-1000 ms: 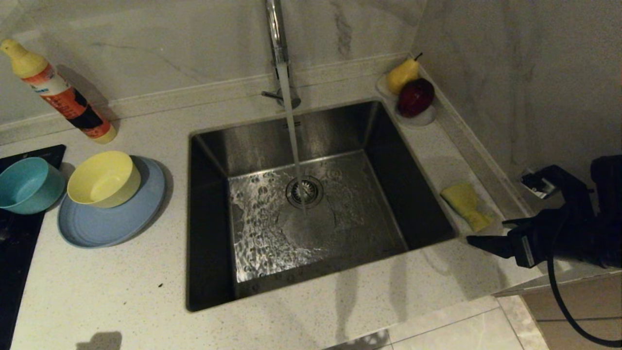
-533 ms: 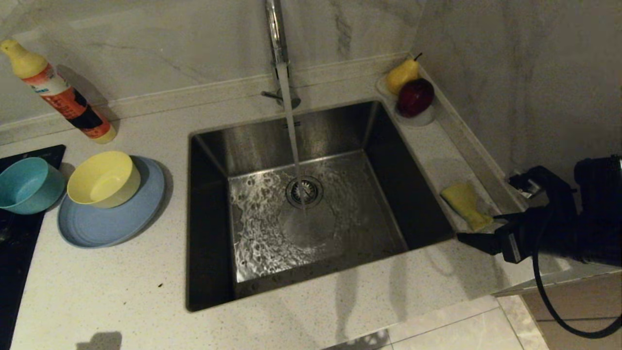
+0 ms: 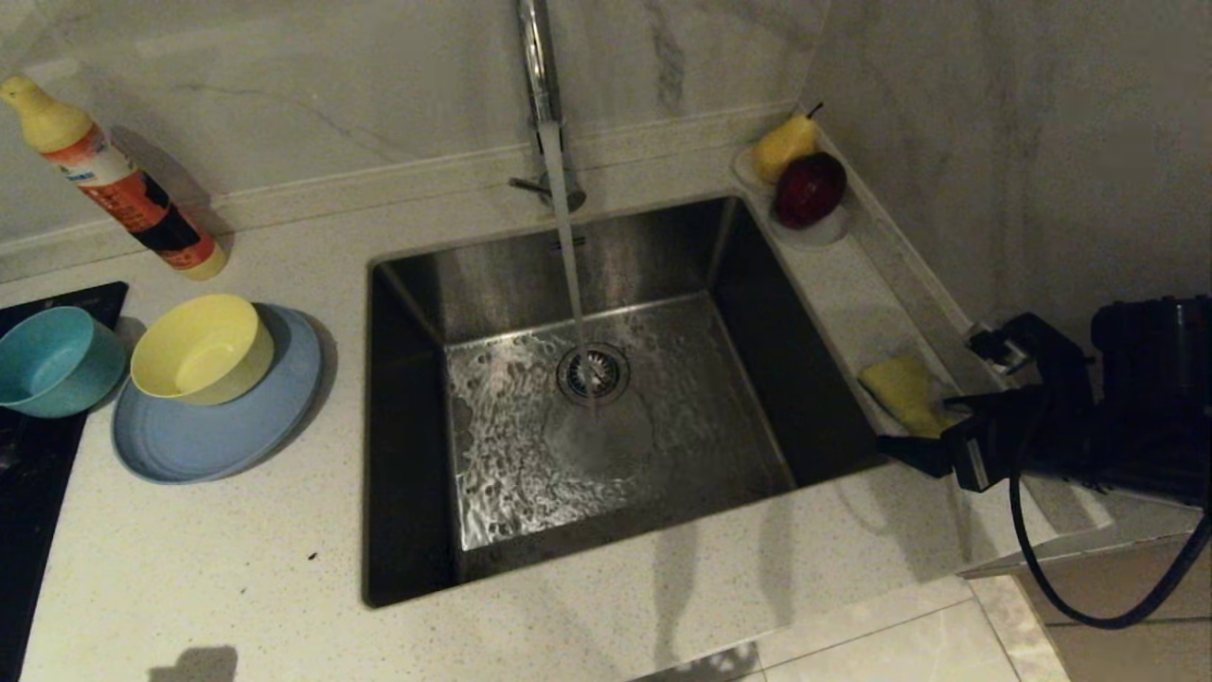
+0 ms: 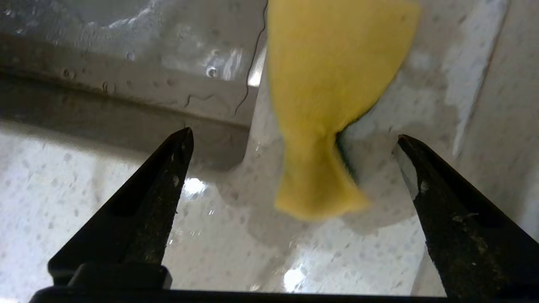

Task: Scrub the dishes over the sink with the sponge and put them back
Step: Pick up a bowl and the sponge

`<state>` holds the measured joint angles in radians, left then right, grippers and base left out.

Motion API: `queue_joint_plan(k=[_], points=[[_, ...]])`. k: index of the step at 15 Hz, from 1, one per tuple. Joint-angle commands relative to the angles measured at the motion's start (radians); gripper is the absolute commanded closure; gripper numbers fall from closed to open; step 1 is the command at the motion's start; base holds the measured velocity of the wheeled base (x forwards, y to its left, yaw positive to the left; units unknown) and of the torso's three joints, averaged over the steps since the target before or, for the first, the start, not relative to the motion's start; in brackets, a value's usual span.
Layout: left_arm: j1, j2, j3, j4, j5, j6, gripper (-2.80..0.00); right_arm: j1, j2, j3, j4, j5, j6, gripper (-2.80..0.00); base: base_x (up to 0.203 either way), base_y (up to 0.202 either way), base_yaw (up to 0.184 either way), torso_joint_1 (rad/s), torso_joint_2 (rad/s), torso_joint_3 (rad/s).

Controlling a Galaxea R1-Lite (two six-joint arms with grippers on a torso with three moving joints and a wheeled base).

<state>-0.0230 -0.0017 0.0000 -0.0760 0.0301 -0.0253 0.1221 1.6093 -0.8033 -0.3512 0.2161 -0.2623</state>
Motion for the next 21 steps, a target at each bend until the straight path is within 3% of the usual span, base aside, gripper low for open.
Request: queue_joint_plan(k=[1, 10, 21], points=[[0.0, -0.001, 0.031, -0.001, 0.001, -0.001, 0.0, -0.002, 0.014, -0.013, -0.002, 0.002, -0.003, -2.8, 0.0, 0.0, 0.0, 0.0, 0.0, 0.0], [0.0, 0.0, 0.031, -0.001, 0.001, -0.001, 0.0, -0.041, -0.019, -0.019, 0.041, 0.003, -0.063, -2.8, 0.0, 0.0, 0.0, 0.0, 0.0, 0.0], [0.001, -0.001, 0.031, -0.001, 0.001, -0.001, 0.0, -0.045, 0.0, -0.005, 0.036, 0.011, -0.066, -2.8, 0.0, 0.0, 0.0, 0.0, 0.0, 0.0]])
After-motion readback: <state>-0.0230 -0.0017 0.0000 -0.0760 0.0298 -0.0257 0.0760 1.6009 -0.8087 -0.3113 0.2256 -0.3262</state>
